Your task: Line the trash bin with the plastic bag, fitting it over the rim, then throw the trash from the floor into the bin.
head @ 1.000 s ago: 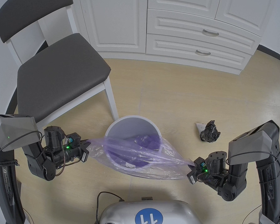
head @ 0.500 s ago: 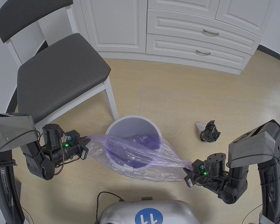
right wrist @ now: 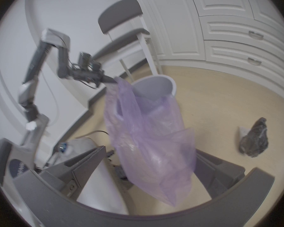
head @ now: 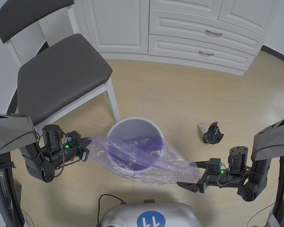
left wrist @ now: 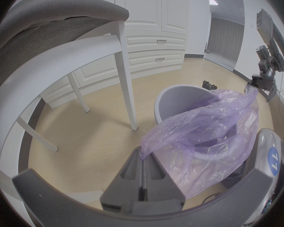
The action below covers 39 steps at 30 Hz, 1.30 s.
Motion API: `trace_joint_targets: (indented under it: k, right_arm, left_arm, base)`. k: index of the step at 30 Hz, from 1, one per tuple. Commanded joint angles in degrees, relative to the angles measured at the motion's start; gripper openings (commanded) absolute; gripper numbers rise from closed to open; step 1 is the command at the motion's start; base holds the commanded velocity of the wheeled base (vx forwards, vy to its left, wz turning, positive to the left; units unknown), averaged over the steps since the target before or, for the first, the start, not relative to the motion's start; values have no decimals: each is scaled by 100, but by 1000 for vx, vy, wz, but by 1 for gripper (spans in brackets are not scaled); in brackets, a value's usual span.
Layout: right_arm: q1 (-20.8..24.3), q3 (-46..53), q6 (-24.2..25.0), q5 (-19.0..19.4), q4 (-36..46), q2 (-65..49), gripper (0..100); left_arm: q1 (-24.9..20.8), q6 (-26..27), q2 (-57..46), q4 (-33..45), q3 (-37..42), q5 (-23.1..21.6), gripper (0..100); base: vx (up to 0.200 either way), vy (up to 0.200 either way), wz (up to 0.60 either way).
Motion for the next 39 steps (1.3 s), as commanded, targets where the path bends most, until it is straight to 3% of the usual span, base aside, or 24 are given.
trace_joint_targets:
  k: [1,2,5,13,14,15,19,20,21,23,27,31,34,35,38,39]
  right_arm:
    - [-975,273,495,1533,-102,-664,100]
    - [-1046,238,724,1761,-102,-673,100]
    - [-1230,150,908,1981,-102,-664,100]
    - [-1213,9,908,1770,-102,-717,100]
    - [-1151,-17,900,1594,-102,-734,100]
    - [-940,-123,926,1146,-102,-796,100]
    - [44,-606,1392,-1412,-102,-1033,100]
    - [123,-650,1427,-1588,-102,-1051,100]
    - [554,-852,1497,-2387,-102,-1103,100]
    - [905,-1002,1480,-3011,276,-1288,100]
    - [1371,-1678,1242,-3548,1401,-1622,100]
    - [1688,-2962,399,-4163,2877,-1543,100]
    - [1784,-3102,-6,-4444,2877,-1341,100]
    - [1828,-3058,-357,-4602,2605,-1051,100]
    - [1907,-2918,-375,-4629,1928,-822,100]
    - [2004,-2751,-357,-4646,917,-515,100]
  left_arm:
    - [-4,-1,15,-4,0,-1,0]
    - [-4,-1,15,-4,0,-1,0]
    - [5,-1,23,-4,0,-1,0]
    - [5,-1,32,-13,-18,-1,0]
    - [14,-1,32,-21,-18,-10,0]
    - [14,-10,32,-74,-44,-10,0]
    - [5,-54,59,-496,-26,-18,0]
    - [5,-54,59,-505,-26,-18,0]
    - [5,-45,67,-540,0,-18,0]
    - [-4,-27,111,-540,0,-18,0]
    - [-13,-19,217,-760,-44,-10,0]
    - [-65,-10,313,-1120,-9,-1,0]
    - [-92,-10,313,-1199,9,8,0]
    - [-92,-19,313,-1190,0,34,0]
    - [-101,-19,349,-1164,-35,70,0]
    - [-145,-19,384,-1129,-44,140,0]
  base:
    - [0,0,0]
    - [0,0,0]
    - [0,0,0]
    - [0,0,0]
    - [0,0,0]
    - [0,0,0]
    - [0,0,0]
    - [0,0,0]
    - [0,0,0]
    - [0,0,0]
    - [0,0,0]
    - [0,0,0]
    - [0,0,0]
    - [0,0,0]
    - [0,0,0]
    - [0,0,0]
